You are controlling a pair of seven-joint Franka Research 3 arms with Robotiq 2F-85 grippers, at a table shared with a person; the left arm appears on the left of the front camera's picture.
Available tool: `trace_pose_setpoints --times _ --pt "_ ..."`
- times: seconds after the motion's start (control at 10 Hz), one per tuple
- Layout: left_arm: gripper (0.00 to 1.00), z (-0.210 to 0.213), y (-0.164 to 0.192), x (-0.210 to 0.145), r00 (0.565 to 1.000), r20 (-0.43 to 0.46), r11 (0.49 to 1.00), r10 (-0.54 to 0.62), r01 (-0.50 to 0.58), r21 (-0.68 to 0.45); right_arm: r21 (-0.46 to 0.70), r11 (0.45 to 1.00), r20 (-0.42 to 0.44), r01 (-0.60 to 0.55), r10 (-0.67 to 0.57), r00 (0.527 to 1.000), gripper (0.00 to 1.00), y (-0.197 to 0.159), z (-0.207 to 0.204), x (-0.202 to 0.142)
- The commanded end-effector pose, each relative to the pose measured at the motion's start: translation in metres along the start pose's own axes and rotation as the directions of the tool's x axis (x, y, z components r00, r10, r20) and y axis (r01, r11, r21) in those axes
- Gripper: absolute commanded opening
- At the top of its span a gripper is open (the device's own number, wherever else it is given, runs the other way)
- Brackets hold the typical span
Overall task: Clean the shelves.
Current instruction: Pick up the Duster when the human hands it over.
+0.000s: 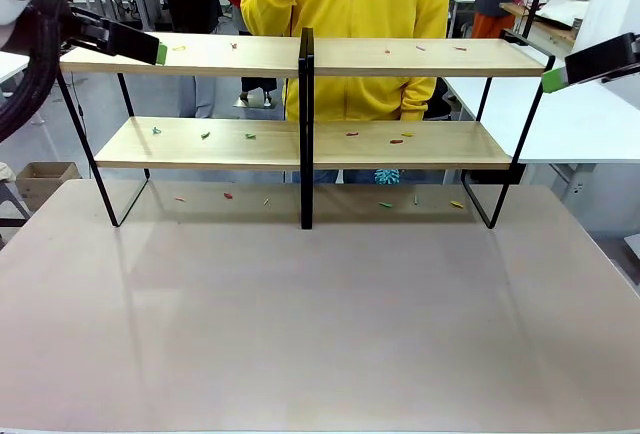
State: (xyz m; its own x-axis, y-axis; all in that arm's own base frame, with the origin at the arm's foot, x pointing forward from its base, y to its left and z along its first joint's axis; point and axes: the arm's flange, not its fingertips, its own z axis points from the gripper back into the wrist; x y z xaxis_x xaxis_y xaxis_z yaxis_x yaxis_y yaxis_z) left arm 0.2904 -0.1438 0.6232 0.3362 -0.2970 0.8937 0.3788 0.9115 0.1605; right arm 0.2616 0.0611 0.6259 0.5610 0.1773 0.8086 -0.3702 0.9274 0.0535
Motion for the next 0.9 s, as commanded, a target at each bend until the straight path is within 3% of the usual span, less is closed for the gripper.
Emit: trace_pose_setpoints --times 0.0,0.2,0.8 --pt "1.00 0.0207 -0.0027 -0.1044 1.000 0.017 1.000 0.006 -0.006 -0.002 -0.010 0.999 0.037 0.031 -0.030 0.999 1.00 0.0114 0.0048 -0.0388" --pt "1.00 0.0201 -0.0008 -0.1054 1.000 0.024 1.000 0.005 -0.005 -0.003 0.002 1.000 0.080 0.008 -0.008 0.997 1.00 0.0157 0.0114 -0.0383" --pt "1.00 0.0160 0.0030 -0.1068 1.000 0.021 1.000 -0.002 0.002 -0.019 0.004 1.000 0.088 0.011 -0.012 0.996 1.00 0.0179 0.0056 -0.0347"
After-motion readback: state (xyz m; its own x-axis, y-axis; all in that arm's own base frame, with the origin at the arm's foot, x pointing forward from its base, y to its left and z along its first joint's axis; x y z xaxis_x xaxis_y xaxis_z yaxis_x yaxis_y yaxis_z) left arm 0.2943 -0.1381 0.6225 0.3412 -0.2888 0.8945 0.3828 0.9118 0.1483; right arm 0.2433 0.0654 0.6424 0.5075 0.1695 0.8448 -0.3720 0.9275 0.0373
